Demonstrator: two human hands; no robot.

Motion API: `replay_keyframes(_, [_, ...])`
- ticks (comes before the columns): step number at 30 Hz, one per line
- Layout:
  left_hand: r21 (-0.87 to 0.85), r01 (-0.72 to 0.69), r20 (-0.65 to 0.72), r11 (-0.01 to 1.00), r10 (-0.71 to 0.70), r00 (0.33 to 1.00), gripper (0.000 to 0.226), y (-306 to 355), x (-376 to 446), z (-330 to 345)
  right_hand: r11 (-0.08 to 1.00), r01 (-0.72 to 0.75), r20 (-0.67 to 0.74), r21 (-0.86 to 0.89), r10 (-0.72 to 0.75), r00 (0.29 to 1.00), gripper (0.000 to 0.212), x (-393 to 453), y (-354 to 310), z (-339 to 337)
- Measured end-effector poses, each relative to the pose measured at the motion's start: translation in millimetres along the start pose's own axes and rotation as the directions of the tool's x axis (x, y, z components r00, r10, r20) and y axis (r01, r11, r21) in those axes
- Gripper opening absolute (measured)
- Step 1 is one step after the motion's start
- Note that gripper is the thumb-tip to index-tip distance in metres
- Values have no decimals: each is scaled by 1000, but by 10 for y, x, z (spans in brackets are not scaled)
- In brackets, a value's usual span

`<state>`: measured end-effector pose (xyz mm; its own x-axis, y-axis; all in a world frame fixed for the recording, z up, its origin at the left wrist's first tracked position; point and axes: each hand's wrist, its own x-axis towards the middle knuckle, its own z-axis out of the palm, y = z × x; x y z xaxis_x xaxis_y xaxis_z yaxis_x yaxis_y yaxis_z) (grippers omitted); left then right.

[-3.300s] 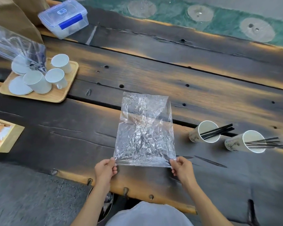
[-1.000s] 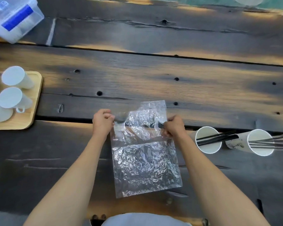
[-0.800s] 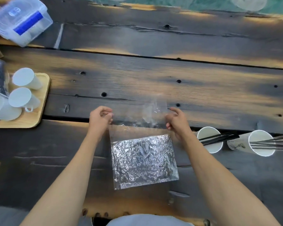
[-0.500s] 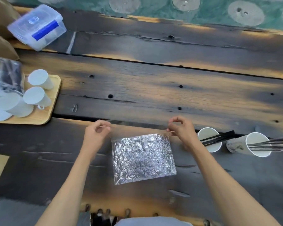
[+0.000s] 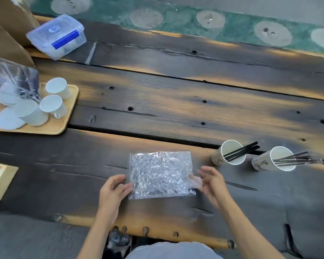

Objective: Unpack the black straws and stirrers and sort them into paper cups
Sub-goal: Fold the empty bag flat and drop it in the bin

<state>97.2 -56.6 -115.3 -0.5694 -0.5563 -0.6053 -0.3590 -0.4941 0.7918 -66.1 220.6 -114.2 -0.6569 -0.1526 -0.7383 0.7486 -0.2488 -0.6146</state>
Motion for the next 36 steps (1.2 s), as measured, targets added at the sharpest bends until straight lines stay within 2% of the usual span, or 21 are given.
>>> replay_keyframes(3, [-61,70,-55,996,-74,996,23,-133,-24,-62,999,-39,-41,-9,38,998,43,-40,117,-87])
replay_keyframes(7, [1,118,-87,993,-117,989,19,-272,-30,-146,994,-84,-90,-72,78,993,30,-7,248,-193])
replay_keyframes(11, [30,137,-114,990,-132,985,18,-305,-81,-156,985,-97,-152,-140,75,986,37,-35,332,-240])
replay_keyframes(13, [111,125,-152,986,-107,982,17,-338,-97,-155,976,-60,-238,-211,9,971,33,-54,363,-228])
replay_keyframes(16, [427,50,-187,903,34,982,21,-395,-106,-111,921,31,-353,-389,-180,918,29,-109,403,-123])
replay_keyframes(18, [554,-4,-58,832,43,997,24,-425,-123,38,888,61,-243,-457,-190,951,31,-158,486,66])
replay_keyframes(20, [580,-46,109,814,-21,994,23,-472,-134,261,864,22,-37,-503,-47,998,28,-215,613,333])
replay_keyframes(21, [572,-57,173,818,-53,984,22,-480,-132,382,819,-2,54,-574,40,998,27,-233,683,460])
replay_keyframes(22, [566,-48,209,823,-87,974,21,-482,-114,484,767,-10,119,-642,112,987,27,-231,762,565])
replay_keyframes(24, [556,8,209,831,-150,966,19,-483,-56,608,699,-8,164,-715,178,970,28,-181,895,683])
replay_keyframes(26, [519,109,108,848,-192,976,19,-473,17,606,668,-44,111,-743,187,976,29,-95,938,673])
replay_keyframes(29, [424,248,-93,871,-231,969,20,-420,67,415,743,-146,-37,-653,161,986,31,57,806,471])
replay_keyframes(32, [355,279,-118,892,-254,960,17,-391,60,274,810,-188,-158,-556,120,980,27,165,593,186])
replay_keyframes(36, [327,320,-161,889,-281,946,16,-411,54,312,809,-207,-307,-550,35,951,23,275,481,-22])
